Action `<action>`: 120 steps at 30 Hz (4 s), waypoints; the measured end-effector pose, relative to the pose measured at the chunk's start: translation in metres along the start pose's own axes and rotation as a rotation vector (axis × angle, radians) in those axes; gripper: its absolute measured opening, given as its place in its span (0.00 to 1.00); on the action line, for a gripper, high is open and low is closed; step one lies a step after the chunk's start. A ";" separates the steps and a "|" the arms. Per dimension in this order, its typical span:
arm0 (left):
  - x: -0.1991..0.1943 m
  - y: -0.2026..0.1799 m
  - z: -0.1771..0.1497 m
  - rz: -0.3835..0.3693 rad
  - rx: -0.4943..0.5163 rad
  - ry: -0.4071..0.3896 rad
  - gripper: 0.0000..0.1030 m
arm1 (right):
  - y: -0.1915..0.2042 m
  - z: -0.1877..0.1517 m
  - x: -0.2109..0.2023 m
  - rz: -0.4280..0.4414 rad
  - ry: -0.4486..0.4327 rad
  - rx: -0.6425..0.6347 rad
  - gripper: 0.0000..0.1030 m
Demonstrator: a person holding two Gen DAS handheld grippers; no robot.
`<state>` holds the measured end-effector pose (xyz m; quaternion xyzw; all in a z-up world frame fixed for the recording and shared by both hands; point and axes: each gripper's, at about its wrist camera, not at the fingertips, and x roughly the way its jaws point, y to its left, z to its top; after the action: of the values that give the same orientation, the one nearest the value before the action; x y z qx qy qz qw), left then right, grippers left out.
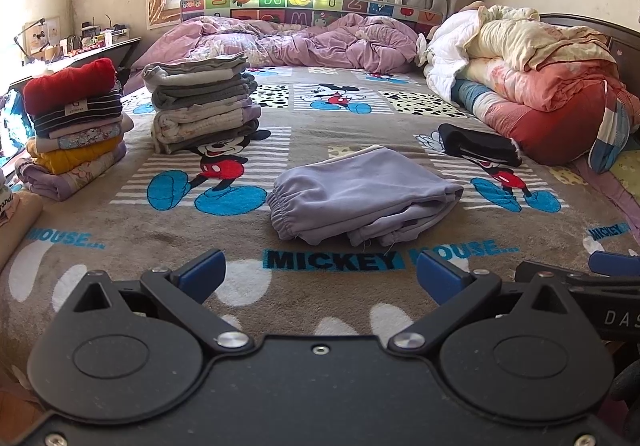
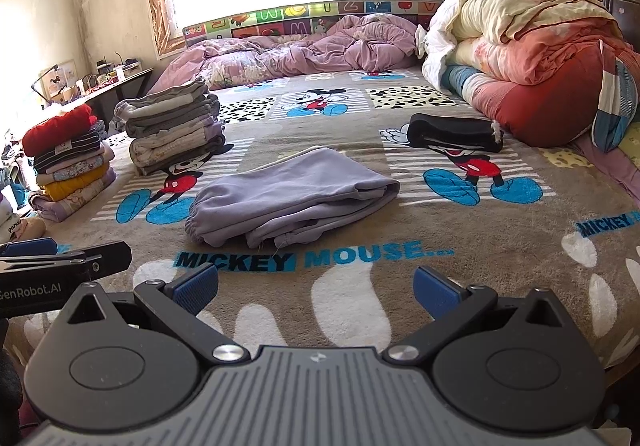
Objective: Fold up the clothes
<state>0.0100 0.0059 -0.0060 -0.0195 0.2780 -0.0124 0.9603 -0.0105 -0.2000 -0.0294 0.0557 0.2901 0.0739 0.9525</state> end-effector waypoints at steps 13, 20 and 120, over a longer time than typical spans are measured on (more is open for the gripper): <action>0.001 0.002 0.001 0.005 0.001 -0.002 1.00 | 0.000 0.000 0.004 0.010 0.005 0.000 1.00; 0.002 -0.002 0.002 0.009 -0.001 -0.003 1.00 | 0.000 -0.001 0.008 0.015 0.008 -0.009 1.00; 0.246 0.047 0.009 -0.561 -0.594 0.093 0.20 | -0.157 0.014 0.219 0.456 -0.206 0.650 0.25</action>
<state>0.2231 0.0442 -0.1313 -0.3704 0.2967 -0.1937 0.8586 0.1943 -0.3169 -0.1609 0.4239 0.1815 0.1817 0.8685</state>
